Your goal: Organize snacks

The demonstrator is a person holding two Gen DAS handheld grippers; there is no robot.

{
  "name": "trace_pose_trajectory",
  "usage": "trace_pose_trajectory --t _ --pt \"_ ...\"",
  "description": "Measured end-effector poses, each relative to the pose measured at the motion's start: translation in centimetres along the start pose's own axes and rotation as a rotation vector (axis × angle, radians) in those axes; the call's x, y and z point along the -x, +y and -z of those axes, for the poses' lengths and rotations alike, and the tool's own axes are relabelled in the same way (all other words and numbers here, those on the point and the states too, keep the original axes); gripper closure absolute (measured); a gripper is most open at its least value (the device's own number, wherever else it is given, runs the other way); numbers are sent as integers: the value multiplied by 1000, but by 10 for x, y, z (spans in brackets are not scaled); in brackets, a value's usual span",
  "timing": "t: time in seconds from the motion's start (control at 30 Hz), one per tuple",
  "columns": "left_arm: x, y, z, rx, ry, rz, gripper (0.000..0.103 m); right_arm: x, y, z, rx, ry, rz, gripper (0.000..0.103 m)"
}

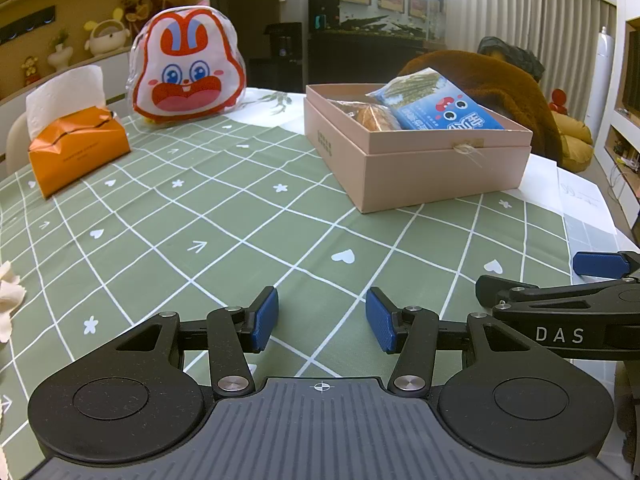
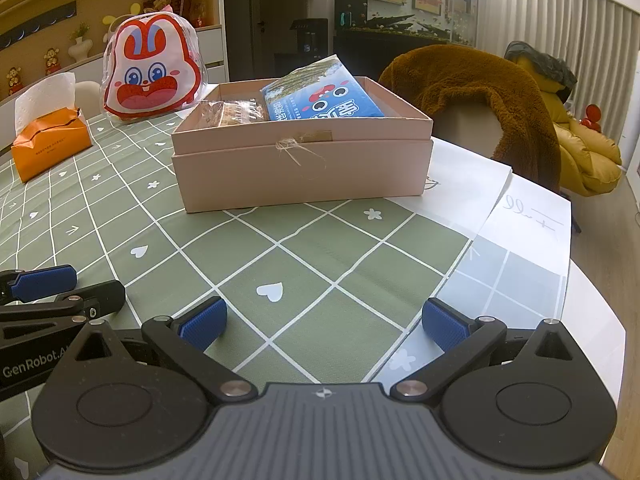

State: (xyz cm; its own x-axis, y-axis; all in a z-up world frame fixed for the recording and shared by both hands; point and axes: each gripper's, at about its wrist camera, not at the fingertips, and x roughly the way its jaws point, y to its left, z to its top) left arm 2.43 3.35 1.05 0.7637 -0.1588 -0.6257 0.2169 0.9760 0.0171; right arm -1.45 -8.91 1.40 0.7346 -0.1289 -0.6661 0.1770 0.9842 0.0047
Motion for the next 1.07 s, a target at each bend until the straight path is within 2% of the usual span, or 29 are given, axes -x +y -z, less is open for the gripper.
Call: trace_pose_trajectory --t 1.07 --pt "0 -1 -1 -5 -2 6 50 0 0 0 0 0 0 0"
